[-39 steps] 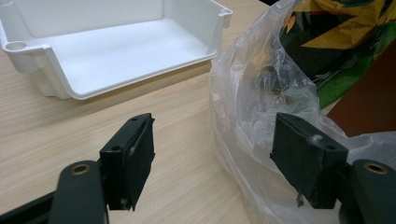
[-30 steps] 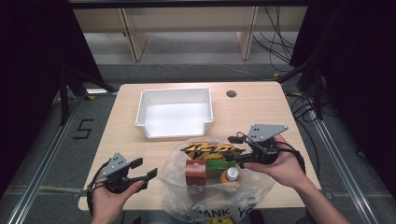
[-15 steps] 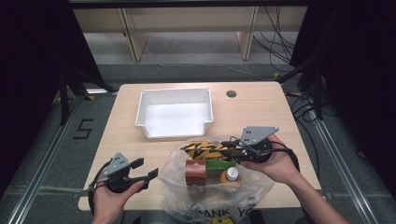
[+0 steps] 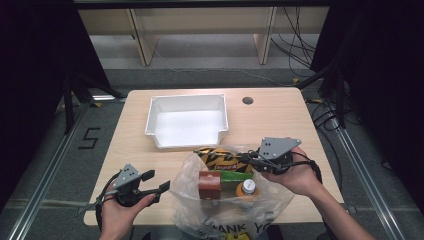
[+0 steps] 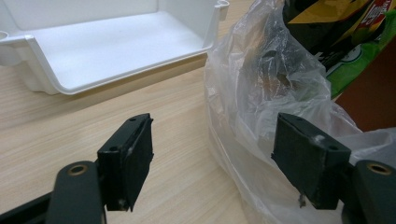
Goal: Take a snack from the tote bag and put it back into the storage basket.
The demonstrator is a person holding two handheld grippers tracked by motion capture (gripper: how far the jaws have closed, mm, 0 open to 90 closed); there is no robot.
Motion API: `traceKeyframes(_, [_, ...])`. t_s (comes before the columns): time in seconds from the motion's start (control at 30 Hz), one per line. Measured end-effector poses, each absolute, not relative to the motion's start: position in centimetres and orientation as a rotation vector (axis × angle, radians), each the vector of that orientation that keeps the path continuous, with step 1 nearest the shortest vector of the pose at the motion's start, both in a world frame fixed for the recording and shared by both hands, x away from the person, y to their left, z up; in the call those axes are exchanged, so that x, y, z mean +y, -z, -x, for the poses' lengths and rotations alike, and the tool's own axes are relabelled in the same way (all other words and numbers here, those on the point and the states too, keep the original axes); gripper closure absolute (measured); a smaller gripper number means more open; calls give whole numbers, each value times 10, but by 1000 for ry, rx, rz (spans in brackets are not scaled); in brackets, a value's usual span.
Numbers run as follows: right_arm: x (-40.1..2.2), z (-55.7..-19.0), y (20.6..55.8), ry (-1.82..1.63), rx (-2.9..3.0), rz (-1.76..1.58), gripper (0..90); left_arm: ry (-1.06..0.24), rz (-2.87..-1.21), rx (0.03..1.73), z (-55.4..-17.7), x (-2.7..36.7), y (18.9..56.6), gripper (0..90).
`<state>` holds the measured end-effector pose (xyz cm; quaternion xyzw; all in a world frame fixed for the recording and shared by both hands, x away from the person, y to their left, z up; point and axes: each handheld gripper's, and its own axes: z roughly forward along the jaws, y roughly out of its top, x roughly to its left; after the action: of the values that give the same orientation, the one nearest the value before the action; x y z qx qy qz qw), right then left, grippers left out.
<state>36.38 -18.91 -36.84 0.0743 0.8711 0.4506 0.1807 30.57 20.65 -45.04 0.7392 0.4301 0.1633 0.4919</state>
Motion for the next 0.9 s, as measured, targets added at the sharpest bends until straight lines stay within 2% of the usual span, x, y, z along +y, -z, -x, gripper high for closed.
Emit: traceKeyframes(0.9, [-198,-364,348,-1367,2327,-255,900,-381,-1801,1047,-307,204,454,280])
